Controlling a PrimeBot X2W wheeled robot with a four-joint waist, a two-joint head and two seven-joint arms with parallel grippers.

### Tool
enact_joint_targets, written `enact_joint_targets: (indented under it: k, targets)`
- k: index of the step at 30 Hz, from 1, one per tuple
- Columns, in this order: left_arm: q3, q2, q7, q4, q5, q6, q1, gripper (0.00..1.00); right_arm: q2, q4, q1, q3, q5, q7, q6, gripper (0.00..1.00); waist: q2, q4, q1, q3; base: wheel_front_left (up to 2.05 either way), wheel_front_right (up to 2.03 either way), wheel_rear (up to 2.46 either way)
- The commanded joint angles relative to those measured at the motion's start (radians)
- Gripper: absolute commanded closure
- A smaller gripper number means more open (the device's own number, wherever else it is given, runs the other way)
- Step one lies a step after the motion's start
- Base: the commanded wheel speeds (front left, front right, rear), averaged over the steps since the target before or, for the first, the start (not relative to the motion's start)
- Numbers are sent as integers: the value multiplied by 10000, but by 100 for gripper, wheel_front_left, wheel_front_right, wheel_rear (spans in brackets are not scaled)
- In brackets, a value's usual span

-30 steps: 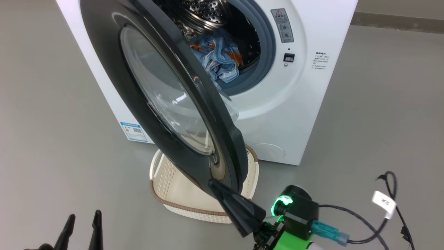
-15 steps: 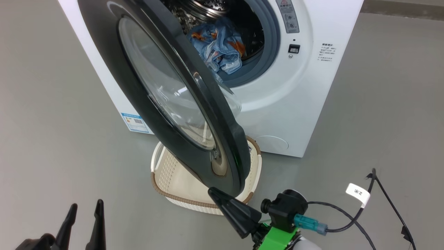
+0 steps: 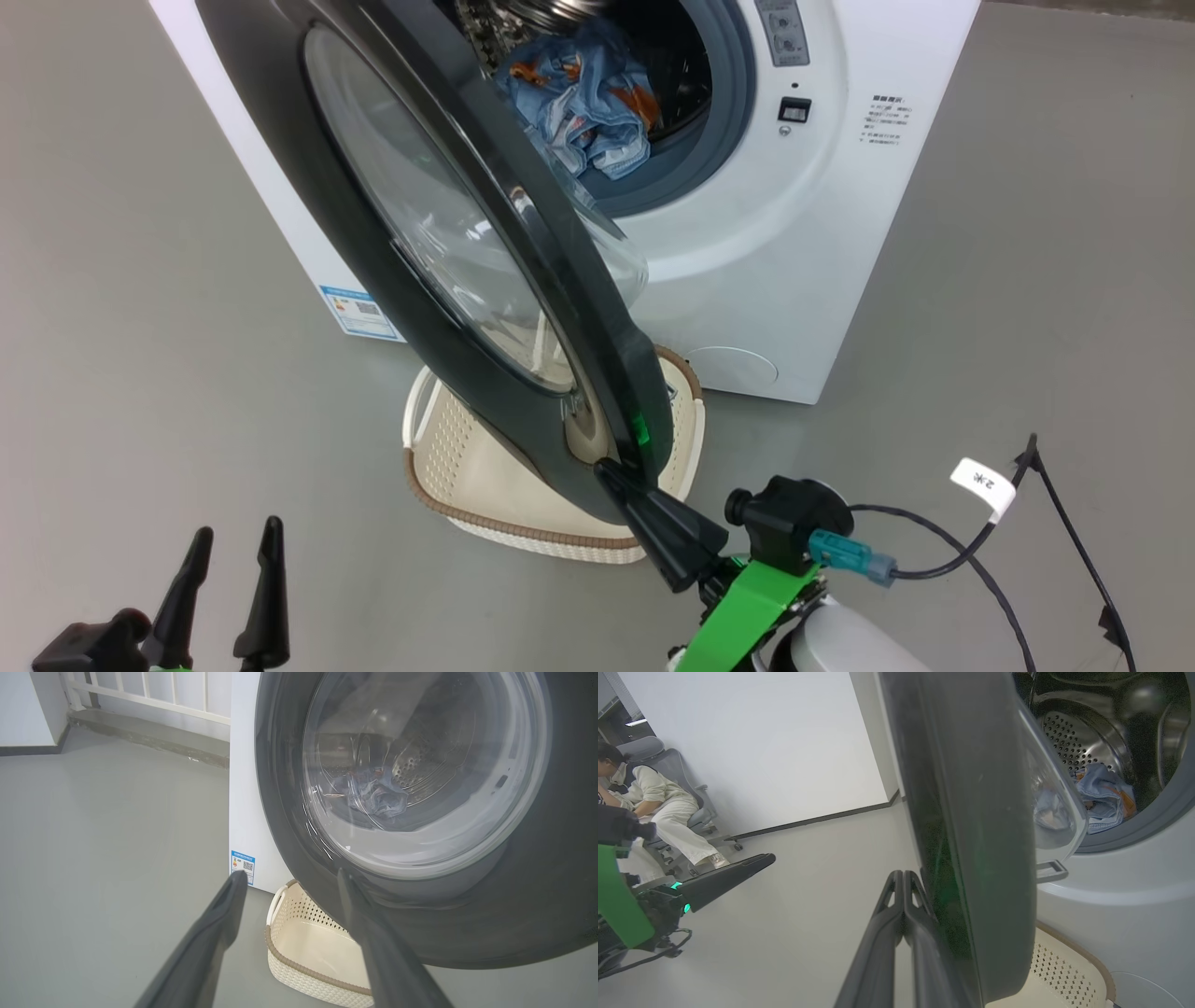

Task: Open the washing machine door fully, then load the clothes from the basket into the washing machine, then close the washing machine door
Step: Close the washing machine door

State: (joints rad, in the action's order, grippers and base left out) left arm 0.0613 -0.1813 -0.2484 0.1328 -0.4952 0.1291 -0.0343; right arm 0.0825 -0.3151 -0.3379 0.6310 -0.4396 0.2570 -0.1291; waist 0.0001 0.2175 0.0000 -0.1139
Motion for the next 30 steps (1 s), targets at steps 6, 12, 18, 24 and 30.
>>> enact_joint_targets:
  k: [6, 12, 18, 24, 30]
  targets:
    - [-299, -333, -134, -182, -72, 16, 506, 0, -303, 141, -460, -223, 155, 48, -16, 100, -1, -31, 0, -92, 0, 0, 0]
    - [-183, -311, -134, -244, -76, 16, 574, 0, -319, 107, -686, -799, 145, 48, -16, 100, -1, -46, 0, -224, 0, 0, 0]
    - [-52, -296, -134, -314, -83, 16, 729, 0, -321, -33, -1076, -1459, 268, 48, -16, 100, -1, -17, 0, -479, 0, 0, 0]
    - [180, -272, -134, -366, -113, 16, 933, 0, -322, -305, -1549, -1997, 502, 48, -16, 100, -1, 72, 0, -770, 0, 0, 0]
    - [404, -233, -134, -446, -141, 16, 1201, 0, -322, -492, -2049, -2592, 759, 48, -16, 100, -1, 219, 0, -1108, 0, 0, 0]
